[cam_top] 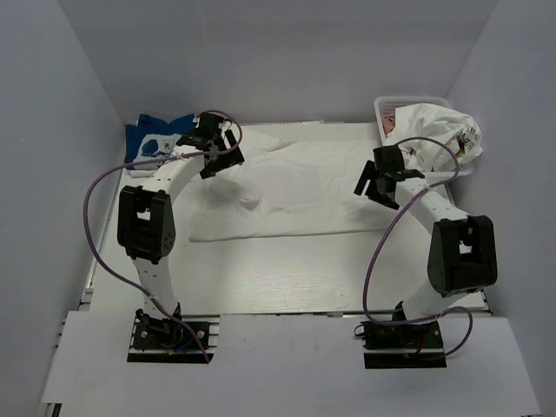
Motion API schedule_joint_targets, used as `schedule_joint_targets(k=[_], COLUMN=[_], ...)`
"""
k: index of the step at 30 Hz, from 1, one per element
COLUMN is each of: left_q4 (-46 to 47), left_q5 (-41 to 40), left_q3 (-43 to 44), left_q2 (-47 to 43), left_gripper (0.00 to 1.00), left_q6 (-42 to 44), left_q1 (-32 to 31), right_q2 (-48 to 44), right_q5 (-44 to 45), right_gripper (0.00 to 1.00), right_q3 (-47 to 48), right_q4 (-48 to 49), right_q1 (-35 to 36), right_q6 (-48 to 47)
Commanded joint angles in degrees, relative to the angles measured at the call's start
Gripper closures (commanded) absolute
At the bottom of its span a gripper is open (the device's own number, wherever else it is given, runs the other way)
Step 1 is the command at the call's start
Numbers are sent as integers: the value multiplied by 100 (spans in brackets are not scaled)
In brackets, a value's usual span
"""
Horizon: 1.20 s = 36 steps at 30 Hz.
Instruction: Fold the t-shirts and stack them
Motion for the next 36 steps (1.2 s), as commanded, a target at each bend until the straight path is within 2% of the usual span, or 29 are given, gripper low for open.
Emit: schedule_joint_targets(k=[1, 7, 9, 11, 14, 20, 23, 29, 31, 32, 33, 36], left_q4=[-40, 750, 1154, 1339, 1585, 2034, 2034, 2157, 2079, 1826, 1702, 1569], left_q5=[50, 585, 1042, 1689, 2237, 2669, 2452, 1564, 1423, 1343, 1343, 1272], left_q3=[28, -1939, -2205, -2337, -2277, -2145, -2022, -1250, -557, -241, 432, 1527], left_q2=[-495, -1595, -1737, -1659, -1123, -472, -331, 256, 608, 801, 1203, 1655], left_gripper=[0, 0, 0, 0, 0, 0, 0, 0, 0, 0, 0, 0], left_q6=[258, 56, 56, 56, 56, -155, -208, -156, -76, 11, 177, 591], left_q1=[41, 41, -72, -73, -125, -178, -240, -240, -240, -179, -178, -178], right_q2=[-748, -1312, -1260, -1102, -865, -635, -565, -451, -381, -372, -363, -398], right_q5=[-540, -1517, -1623, -1614, -1814, -1816, -1755, -1728, -1710, -1284, -1158, -841], right_gripper=[10, 10, 10, 10, 10, 10, 10, 10, 10, 10, 10, 10], right_q3=[-221, -1074, -1259, -1338, -1347, -1365, -1356, -1347, -1260, -1190, -1111, -1022], right_q4=[326, 792, 906, 959, 1056, 1100, 1083, 1057, 908, 855, 741, 599], right_q1=[66, 391, 523, 558, 585, 585, 567, 585, 576, 559, 558, 558], right_q6=[-402, -666, -719, -711, -632, -579, -588, -605, -649, -710, -737, -816])
